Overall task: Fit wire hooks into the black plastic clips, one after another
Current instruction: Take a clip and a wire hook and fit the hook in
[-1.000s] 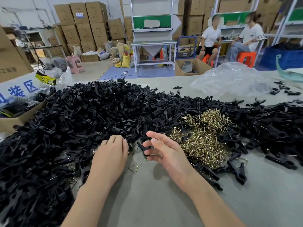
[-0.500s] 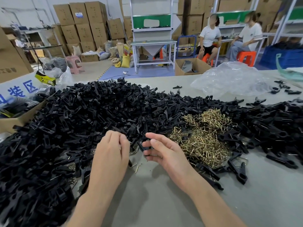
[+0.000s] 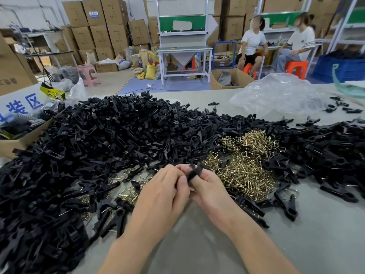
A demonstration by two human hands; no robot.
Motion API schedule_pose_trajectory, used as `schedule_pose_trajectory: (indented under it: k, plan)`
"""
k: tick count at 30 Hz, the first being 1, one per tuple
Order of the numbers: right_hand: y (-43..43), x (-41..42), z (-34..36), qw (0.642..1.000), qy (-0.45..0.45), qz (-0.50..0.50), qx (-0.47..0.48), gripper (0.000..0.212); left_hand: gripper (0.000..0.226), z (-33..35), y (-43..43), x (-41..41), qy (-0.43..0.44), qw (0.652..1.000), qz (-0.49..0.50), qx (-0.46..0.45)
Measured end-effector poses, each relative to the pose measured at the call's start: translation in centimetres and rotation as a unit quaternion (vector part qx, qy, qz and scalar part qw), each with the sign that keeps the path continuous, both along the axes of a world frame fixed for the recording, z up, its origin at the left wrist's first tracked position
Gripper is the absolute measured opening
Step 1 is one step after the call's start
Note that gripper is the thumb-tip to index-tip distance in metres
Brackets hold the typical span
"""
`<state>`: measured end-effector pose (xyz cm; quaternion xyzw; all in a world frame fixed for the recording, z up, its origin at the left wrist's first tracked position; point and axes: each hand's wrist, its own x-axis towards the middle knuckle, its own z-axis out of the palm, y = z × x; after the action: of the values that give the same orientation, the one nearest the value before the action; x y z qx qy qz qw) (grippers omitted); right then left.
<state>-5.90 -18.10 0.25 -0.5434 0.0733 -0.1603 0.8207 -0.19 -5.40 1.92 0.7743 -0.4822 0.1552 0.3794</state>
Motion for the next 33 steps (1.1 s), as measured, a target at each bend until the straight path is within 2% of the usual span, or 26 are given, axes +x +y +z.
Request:
schedule_pose_trajectory:
  k: [5,11,13,16,20,33]
  plan:
    - [-0.7,-0.1,0.2,0.995,-0.035,-0.051,0.073,0.031,0.029,0.5,0.1,0.2,0.176,0.977,0.066,-0.104]
    - [-0.7,-0.2,0.6,0.993,-0.024,-0.049,0.105,0.029,0.007,-0.1,-0.3,0.4,0.289,0.947,0.045,-0.133]
    - [-0.7,-0.2,0.7,0.992,-0.022,-0.049,0.114,0.031,0.014,0.0,-0.4,0.4,0.303,0.942,0.037,-0.141]
    - [-0.8,-0.2,0.7,0.993,-0.016,-0.046,0.107,0.036,0.023,-0.1,-0.4,0.6,0.300,0.945,0.026,-0.126]
    - [-0.5,-0.2,0.7,0.995,-0.003,-0.034,0.091,0.040,0.028,-0.5,-0.5,0.5,0.229,0.968,0.031,-0.101]
    - [-0.5,-0.5,1.0,0.999,-0.006,-0.028,0.041,0.041,0.026,-0.6,-0.1,0.8,0.169,0.978,0.051,-0.115]
